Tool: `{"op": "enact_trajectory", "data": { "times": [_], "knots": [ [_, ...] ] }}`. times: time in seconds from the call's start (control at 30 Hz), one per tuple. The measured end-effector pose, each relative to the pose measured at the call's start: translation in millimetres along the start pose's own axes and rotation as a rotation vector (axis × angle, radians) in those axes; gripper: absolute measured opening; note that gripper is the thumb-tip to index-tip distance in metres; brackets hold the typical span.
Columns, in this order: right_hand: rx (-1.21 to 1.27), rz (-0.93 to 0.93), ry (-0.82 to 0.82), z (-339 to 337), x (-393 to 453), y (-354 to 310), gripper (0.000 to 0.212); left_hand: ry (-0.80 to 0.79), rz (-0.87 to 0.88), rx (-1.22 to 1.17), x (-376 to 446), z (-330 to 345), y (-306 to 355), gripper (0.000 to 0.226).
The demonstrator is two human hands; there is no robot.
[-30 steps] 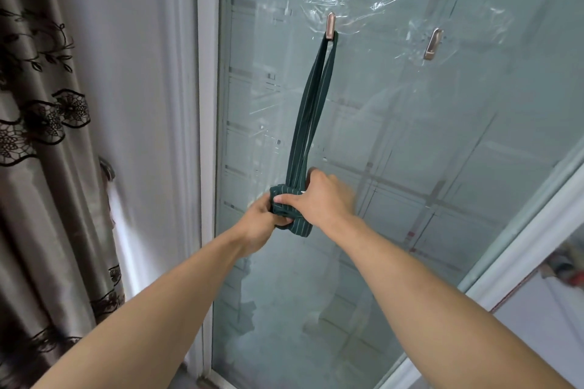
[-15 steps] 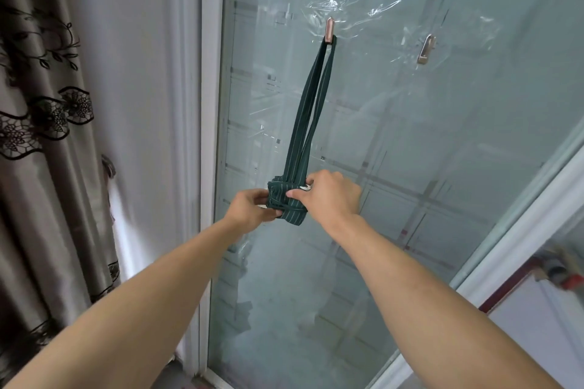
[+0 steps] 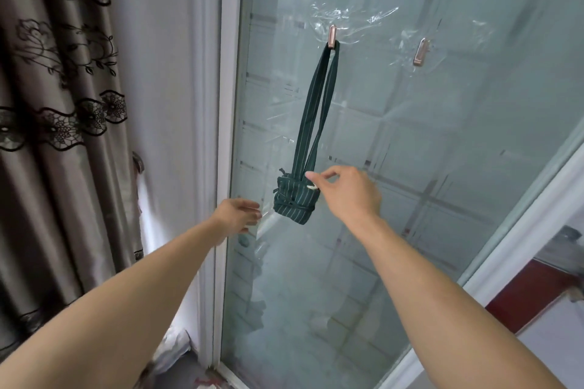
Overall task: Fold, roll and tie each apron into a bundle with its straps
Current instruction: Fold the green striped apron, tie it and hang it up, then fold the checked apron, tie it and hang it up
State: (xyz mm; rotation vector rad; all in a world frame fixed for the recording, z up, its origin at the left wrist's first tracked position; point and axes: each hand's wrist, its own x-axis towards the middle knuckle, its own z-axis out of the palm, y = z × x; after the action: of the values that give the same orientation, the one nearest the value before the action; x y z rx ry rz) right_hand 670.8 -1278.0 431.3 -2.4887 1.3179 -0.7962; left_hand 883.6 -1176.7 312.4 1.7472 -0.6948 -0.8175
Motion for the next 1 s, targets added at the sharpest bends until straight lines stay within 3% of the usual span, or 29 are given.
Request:
{"op": "enact_trajectory", "data": {
  "times": [0.13,0.2,0.37,0.53,0.8,1.0],
  "knots": [
    [0.180,-0.132,0.110,-10,-6,-9,0.041,0.097,-0.080,-0.029,-14,-14,-12,0.027],
    [0.278,-0.243,0.038,1,-15,-26,0.040,0.148,-0.124,-0.055,-33,-22,-21,0.025],
    [0.442,-0.426,-0.515,57,-63,-82,0.027,0.317,-0.173,-0.122,-105,-55,-54,0.027],
    [0.523,-0.556,-0.942,112,-165,-152,0.026,0.770,-0.189,-0.188,-245,-111,-114,0.018],
    [0.508,-0.965,-1.373,113,-390,-265,0.030,1.238,-0.336,-0.458,-527,-150,-215,0.014],
    [0.357,-1.341,-1.568,93,-615,-318,0.010,1.577,-0.501,-0.515,-765,-138,-293,0.011]
  ]
}}
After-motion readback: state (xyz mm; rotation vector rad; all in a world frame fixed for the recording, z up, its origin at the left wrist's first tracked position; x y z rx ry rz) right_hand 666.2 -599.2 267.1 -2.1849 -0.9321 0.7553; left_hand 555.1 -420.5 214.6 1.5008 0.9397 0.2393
